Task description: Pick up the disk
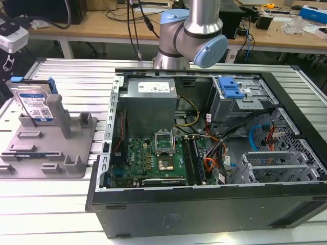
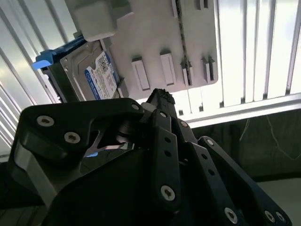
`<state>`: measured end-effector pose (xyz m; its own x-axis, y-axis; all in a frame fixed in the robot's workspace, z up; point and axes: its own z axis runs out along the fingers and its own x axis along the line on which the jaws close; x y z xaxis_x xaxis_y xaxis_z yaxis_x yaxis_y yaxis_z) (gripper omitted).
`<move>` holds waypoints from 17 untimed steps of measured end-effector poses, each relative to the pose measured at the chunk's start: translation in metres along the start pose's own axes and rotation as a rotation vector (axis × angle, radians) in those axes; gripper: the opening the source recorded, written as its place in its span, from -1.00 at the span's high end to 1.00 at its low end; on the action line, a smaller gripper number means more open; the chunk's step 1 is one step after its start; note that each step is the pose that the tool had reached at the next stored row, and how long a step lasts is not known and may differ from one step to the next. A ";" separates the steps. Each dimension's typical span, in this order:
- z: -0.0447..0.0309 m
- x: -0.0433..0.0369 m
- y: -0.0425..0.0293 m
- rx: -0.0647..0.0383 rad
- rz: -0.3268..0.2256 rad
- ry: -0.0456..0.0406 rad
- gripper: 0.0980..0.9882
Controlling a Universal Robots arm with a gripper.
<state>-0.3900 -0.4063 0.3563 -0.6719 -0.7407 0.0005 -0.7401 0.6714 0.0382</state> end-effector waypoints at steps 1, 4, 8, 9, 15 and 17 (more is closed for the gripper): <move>0.0001 0.0000 0.0000 0.000 -0.017 0.0006 0.98; 0.0005 0.0000 0.0000 0.000 -0.086 0.0032 0.98; 0.0010 0.0000 0.0000 0.000 -0.188 0.0069 0.98; 0.0011 0.0000 0.0000 0.000 -0.210 0.0076 0.98; 0.0019 0.0000 -0.0001 0.000 -0.395 0.0146 0.42; 0.0023 0.0000 -0.0001 0.000 -0.471 0.0176 0.27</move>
<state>-0.3901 -0.4063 0.3540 -0.2623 -0.9650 0.0000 -0.9643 0.2621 0.0385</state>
